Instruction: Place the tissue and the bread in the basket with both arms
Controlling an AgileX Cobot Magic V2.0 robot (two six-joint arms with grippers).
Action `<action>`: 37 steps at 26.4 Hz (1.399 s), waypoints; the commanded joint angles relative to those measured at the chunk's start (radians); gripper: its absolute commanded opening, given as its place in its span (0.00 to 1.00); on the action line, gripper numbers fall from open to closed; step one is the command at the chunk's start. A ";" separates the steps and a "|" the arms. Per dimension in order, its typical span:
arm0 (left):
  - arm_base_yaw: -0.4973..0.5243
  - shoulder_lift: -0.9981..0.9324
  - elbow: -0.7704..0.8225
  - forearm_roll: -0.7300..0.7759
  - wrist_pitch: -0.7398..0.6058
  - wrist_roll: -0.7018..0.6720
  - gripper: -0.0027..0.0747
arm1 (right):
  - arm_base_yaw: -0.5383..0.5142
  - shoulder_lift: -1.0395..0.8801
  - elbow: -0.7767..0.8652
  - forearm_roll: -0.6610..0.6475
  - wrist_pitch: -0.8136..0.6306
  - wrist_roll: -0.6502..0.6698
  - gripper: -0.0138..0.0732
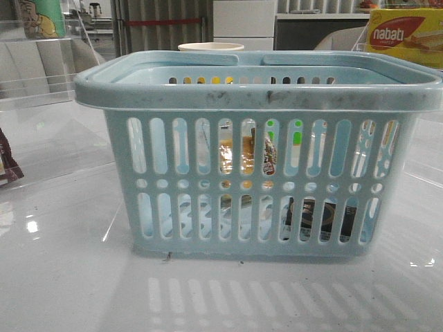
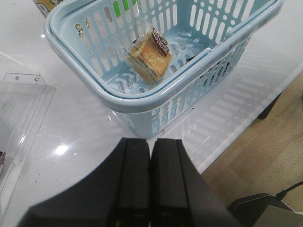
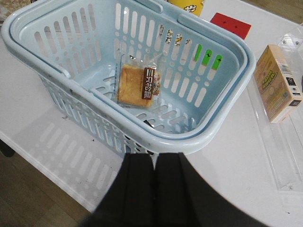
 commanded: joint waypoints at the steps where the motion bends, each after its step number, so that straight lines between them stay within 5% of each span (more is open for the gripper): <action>1: 0.001 -0.001 -0.029 -0.009 -0.063 -0.009 0.15 | 0.002 0.002 -0.028 -0.008 -0.066 -0.012 0.22; 7: 0.002 -0.020 -0.017 -0.004 -0.081 -0.009 0.15 | 0.002 0.002 -0.028 -0.008 -0.066 -0.012 0.22; 12: 0.150 -0.111 0.051 0.017 -0.126 -0.009 0.15 | 0.002 0.002 -0.028 -0.008 -0.065 -0.012 0.22; 23: 0.461 -0.508 0.586 0.012 -0.640 -0.009 0.15 | 0.002 0.002 -0.028 -0.008 -0.065 -0.012 0.22; 30: 0.642 -0.802 0.844 -0.039 -0.742 -0.009 0.15 | 0.002 0.002 -0.028 -0.008 -0.065 -0.012 0.22; 35: 0.660 -0.786 0.964 -0.168 -0.907 -0.009 0.15 | 0.002 0.000 -0.028 -0.008 -0.060 -0.012 0.22; 37: 0.659 -0.805 0.966 -0.141 -0.868 -0.011 0.15 | 0.002 0.000 -0.028 -0.008 -0.060 -0.012 0.22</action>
